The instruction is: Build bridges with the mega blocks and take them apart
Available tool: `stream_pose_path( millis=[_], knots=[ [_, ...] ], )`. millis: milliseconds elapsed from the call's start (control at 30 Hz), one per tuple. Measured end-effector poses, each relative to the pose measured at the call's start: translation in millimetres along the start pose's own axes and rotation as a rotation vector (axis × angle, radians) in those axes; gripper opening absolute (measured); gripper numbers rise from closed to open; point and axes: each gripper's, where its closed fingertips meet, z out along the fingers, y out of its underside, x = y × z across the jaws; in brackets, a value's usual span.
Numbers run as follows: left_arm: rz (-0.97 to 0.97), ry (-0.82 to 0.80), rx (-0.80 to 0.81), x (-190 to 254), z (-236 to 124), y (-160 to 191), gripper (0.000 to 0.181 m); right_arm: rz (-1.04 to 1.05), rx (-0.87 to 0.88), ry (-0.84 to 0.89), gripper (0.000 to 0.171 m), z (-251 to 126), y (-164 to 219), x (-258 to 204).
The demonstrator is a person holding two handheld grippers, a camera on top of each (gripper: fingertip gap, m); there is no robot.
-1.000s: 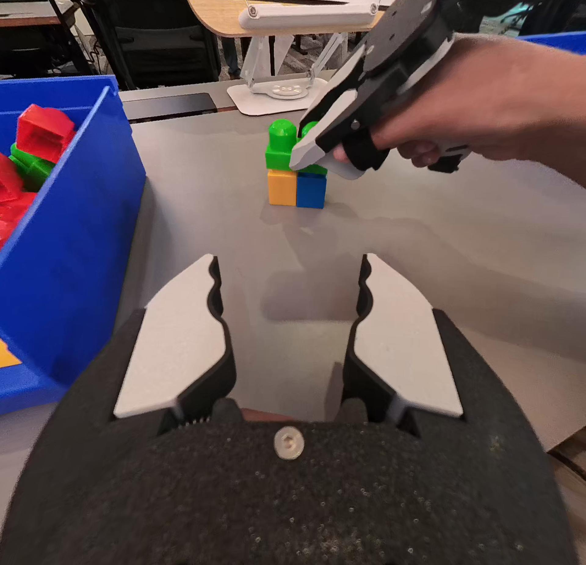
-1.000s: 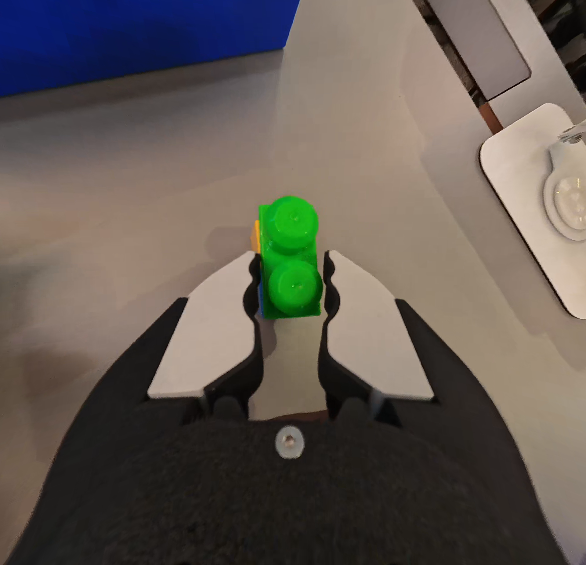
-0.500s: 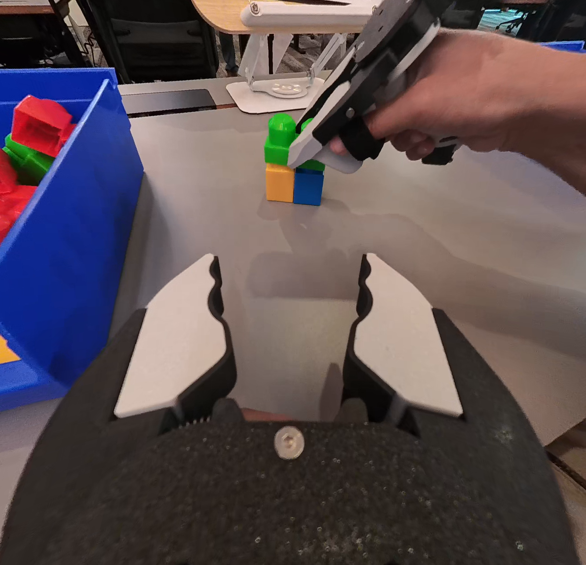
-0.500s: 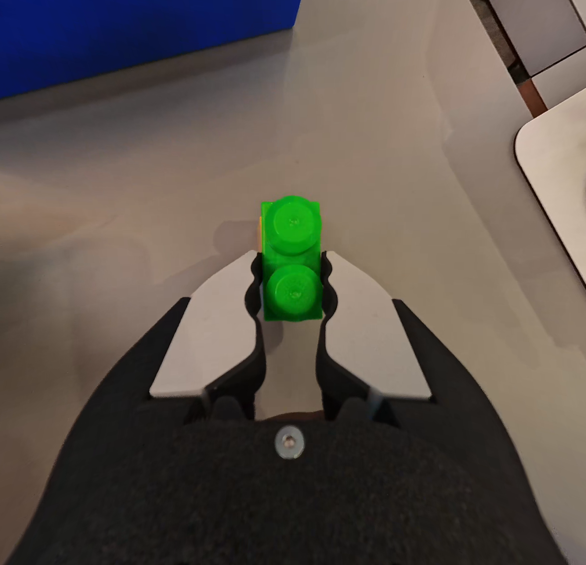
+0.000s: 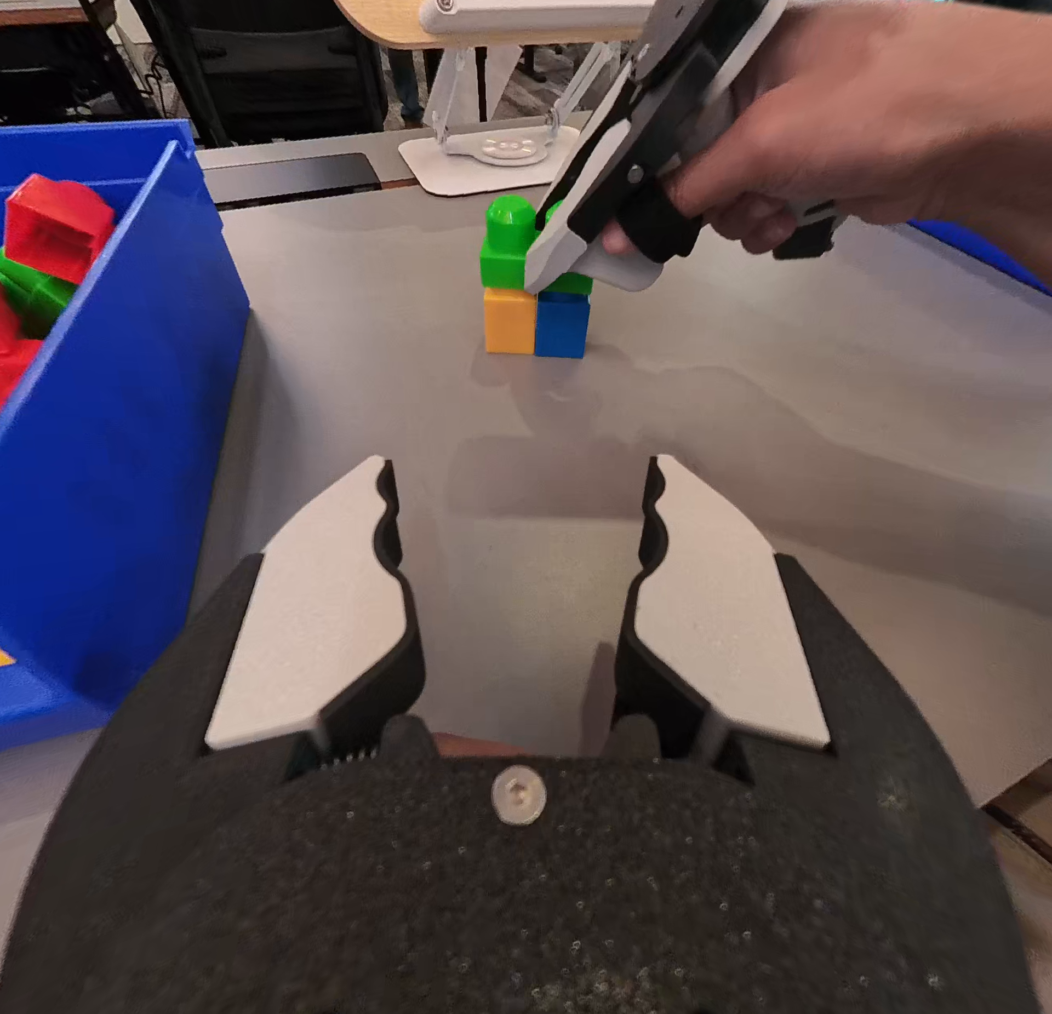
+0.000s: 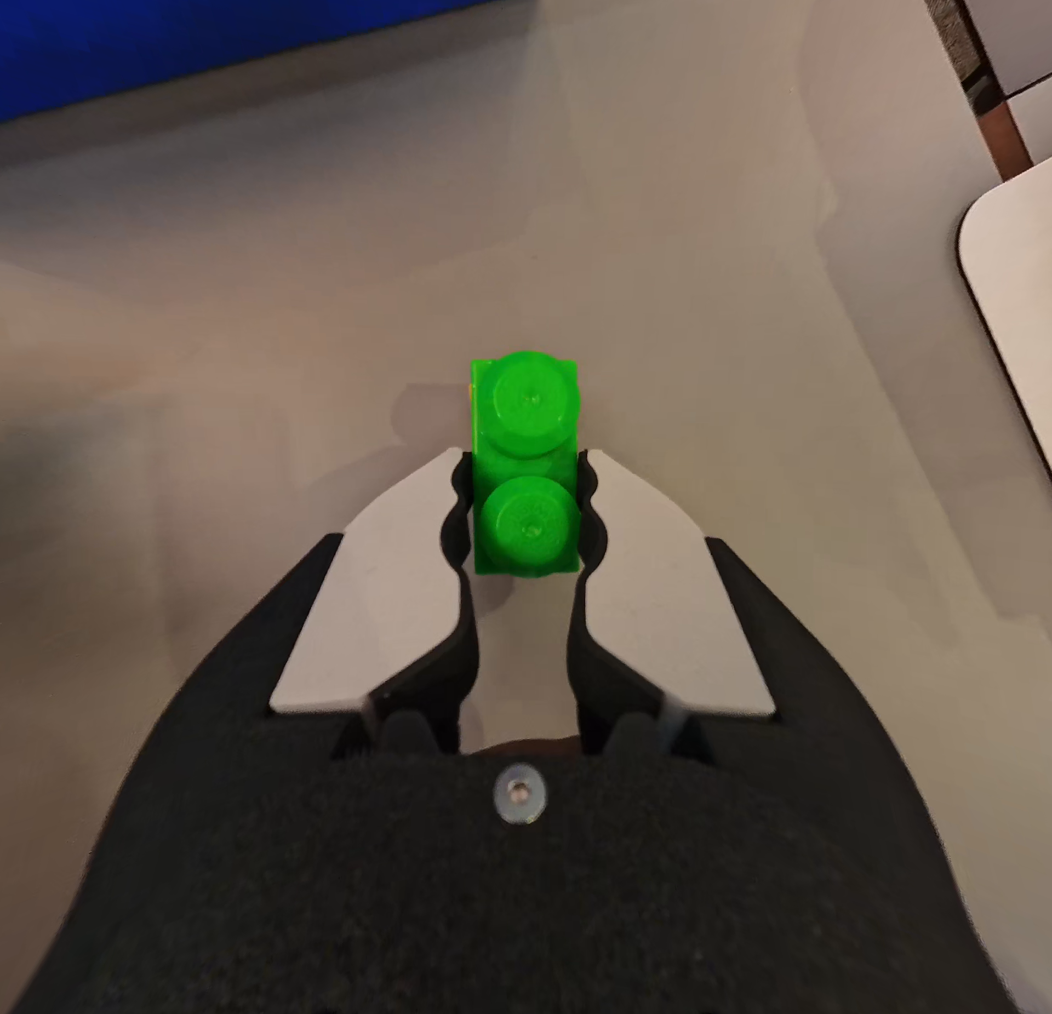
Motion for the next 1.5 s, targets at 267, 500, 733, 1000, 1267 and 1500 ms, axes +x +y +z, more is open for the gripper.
stream_pose_path(
  millis=[267, 500, 733, 1000, 1267, 1500],
  knots=[
    [-0.003, 0.008, -0.002, 1.6, -0.2, 0.2, 0.082, 0.003, -0.012, -0.025, 0.035, 0.5, -0.2, 1.0],
    [0.012, 0.000, 0.001, 1.5, -0.7, -4.0, 0.082, 0.163, 0.177, -0.115, 0.035, -16.4, -5.8, 11.5],
    [0.020, -0.007, -0.004, 1.6, 1.4, -5.7, 0.082, 0.178, 0.205, -0.121, 0.035, -25.9, 1.2, 15.5],
    [0.040, -0.003, -0.010, 7.9, 2.9, -5.4, 0.082, 0.093, 0.129, -0.062, 0.035, -16.8, -2.8, 12.0],
    [0.040, 0.000, -0.017, 6.0, 1.1, -3.6, 0.081, 0.039, 0.053, -0.025, 0.035, -2.6, -7.2, 5.2],
    [0.032, -0.002, -0.030, 4.0, 5.0, -3.6, 0.084, 0.049, 0.025, -0.027, 0.035, 0.2, -0.7, 2.0]
  ],
)
